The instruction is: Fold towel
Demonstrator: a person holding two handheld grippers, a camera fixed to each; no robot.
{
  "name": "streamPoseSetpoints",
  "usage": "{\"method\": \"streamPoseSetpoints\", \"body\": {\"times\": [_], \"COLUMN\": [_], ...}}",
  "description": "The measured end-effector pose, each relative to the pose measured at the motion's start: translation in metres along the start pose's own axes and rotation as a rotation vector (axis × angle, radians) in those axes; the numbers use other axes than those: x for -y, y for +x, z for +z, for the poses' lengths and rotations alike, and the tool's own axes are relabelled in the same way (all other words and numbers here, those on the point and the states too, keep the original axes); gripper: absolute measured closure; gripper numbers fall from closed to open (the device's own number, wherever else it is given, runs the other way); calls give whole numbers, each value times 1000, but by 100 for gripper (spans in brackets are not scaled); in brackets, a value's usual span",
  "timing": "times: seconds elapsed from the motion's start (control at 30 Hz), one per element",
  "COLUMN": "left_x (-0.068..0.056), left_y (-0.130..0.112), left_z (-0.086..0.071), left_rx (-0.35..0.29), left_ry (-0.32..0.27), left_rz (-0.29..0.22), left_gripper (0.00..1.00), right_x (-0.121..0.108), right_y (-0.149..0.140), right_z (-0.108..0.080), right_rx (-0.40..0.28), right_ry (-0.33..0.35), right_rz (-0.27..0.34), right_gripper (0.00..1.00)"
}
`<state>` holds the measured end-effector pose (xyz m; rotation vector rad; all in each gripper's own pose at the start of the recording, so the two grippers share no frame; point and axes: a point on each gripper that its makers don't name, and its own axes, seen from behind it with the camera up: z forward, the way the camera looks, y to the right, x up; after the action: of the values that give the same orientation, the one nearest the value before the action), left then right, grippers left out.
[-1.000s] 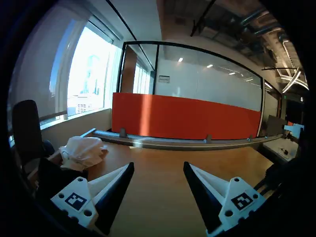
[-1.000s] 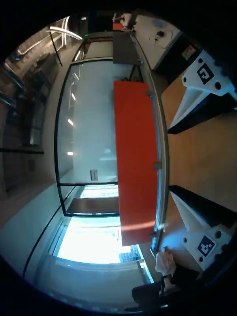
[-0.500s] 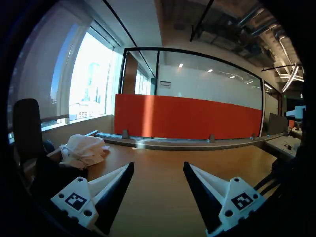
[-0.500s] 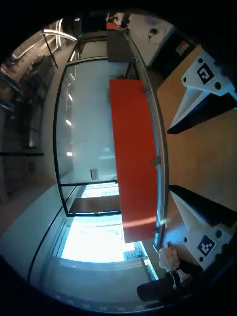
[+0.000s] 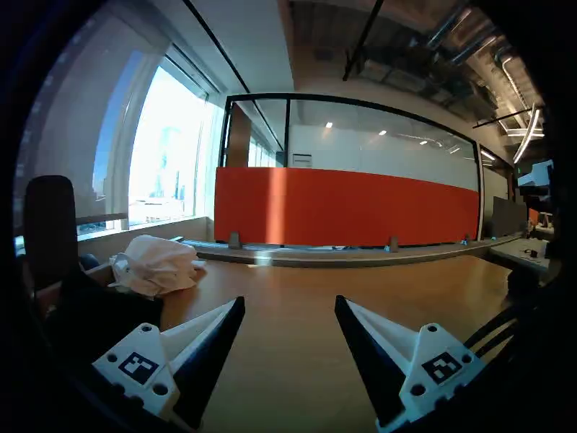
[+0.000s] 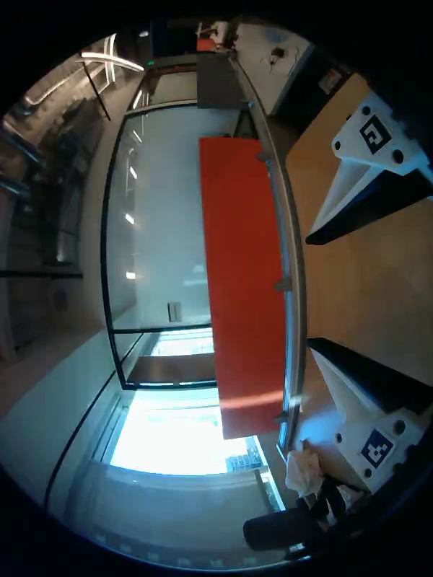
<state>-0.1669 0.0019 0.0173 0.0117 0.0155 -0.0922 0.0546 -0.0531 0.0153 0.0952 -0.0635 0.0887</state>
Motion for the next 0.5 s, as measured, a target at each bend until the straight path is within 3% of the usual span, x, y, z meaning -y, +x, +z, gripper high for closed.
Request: {"method": "streamPoseSetpoints", "body": {"times": [0.5], "left_x": [4], "left_y": [-15], "left_z": [2], "left_rx": [-48], "left_ry": [7], "left_rz": [15], "left_gripper": [8], "right_x": [0], "right_y": [-11], "right_z": [13], "right_rx": [0], "right_ry": [4], "right_rz": [-33], "right_gripper": [1]}}
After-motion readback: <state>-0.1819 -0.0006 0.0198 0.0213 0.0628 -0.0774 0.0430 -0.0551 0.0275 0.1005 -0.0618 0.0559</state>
